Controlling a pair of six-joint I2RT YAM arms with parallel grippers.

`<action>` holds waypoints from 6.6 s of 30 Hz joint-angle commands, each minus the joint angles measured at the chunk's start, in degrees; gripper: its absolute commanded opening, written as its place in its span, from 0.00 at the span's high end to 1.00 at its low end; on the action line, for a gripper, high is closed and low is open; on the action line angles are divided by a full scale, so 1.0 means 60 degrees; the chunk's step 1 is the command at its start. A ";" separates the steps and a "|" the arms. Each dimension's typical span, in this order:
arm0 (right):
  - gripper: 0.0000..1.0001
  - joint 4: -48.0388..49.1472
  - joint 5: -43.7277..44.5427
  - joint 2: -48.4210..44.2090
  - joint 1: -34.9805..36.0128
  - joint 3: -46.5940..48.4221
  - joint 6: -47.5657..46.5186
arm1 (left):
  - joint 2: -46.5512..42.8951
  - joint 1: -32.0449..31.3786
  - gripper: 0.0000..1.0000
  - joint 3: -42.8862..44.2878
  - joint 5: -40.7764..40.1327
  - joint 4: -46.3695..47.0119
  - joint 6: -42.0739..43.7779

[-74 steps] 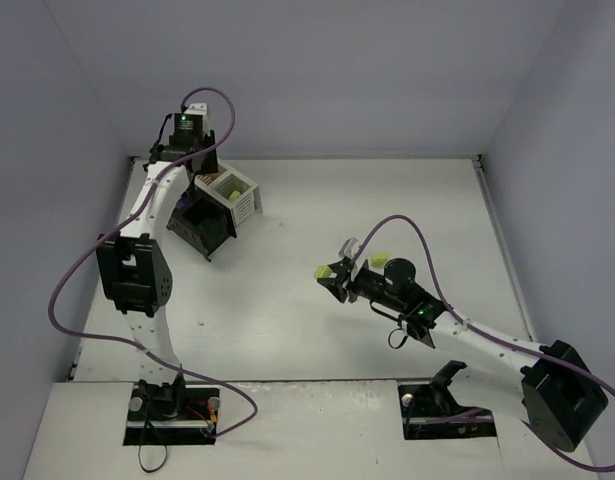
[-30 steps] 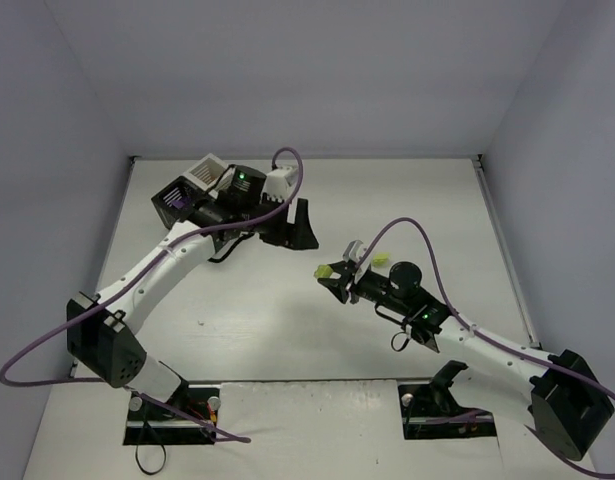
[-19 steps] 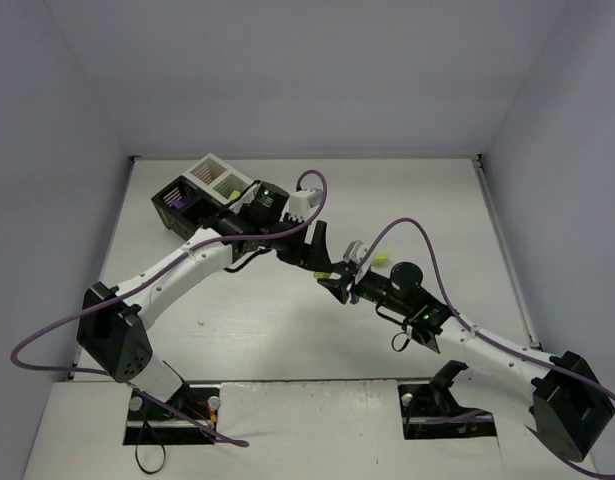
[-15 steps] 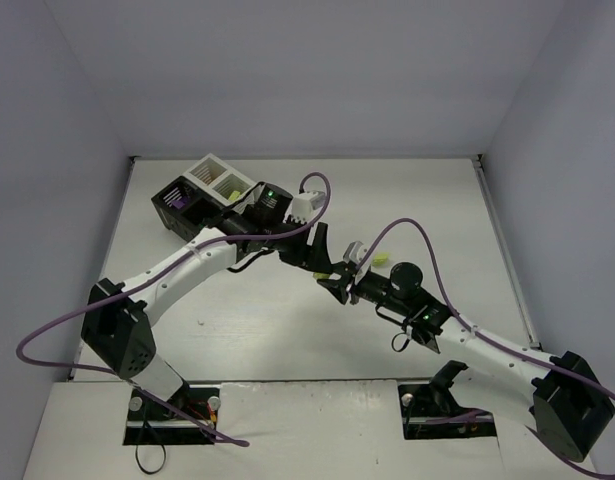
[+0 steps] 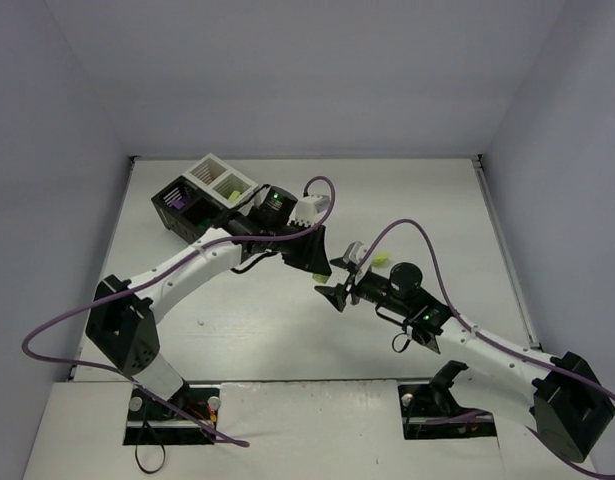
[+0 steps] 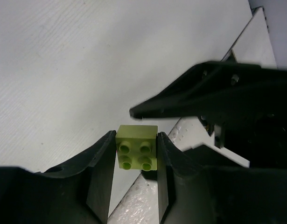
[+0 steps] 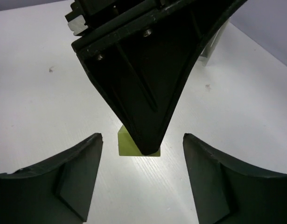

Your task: Sort the legos into containers by color

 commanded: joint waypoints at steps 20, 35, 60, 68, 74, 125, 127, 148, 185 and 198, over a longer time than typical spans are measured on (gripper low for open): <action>0.00 0.0514 0.2679 0.0114 0.0067 0.0417 0.0423 | 0.1192 0.3360 0.90 0.3556 -0.6599 -0.0232 0.2209; 0.00 0.0338 0.3001 0.0041 0.0067 0.0461 0.0437 | 0.4111 0.4328 0.83 0.6064 -0.6851 -0.0422 0.2649; 0.00 -0.4420 0.7029 -0.1819 -0.1205 0.2305 0.3916 | 0.1782 0.1448 0.25 0.3324 -0.5125 0.1042 0.3073; 0.00 -0.6517 0.6094 -0.1980 -0.3754 0.2380 0.6003 | 0.2205 -0.0504 0.25 0.2736 -0.3879 0.2068 0.4216; 0.00 -0.6620 0.4573 -0.2361 -0.5248 0.1809 0.6896 | 0.3288 -0.1208 0.25 0.3219 -0.2971 0.2521 0.4978; 0.00 -0.6225 0.3031 -0.2288 -0.7037 0.0710 0.6517 | 0.3454 0.0576 0.92 0.3647 -0.5633 0.3007 0.2417; 0.00 -0.6195 0.3002 -0.2273 -0.7037 0.0681 0.6458 | 0.2767 0.1189 0.92 0.3397 -0.6464 0.2802 0.2313; 0.00 -0.6019 0.2782 -0.2230 -0.7037 0.0651 0.6311 | 0.3056 0.4123 0.79 0.4187 -0.6778 0.0648 0.1228; 0.00 -0.7221 0.4259 -0.3825 -0.6891 0.3171 0.5404 | -1.0212 0.4197 0.13 -0.1846 -0.9561 -0.3088 0.0291; 0.00 -0.7060 0.3603 -0.5510 -0.6158 0.2629 0.4656 | -1.1680 0.4197 0.13 -0.3737 -0.9780 -0.3044 -0.0075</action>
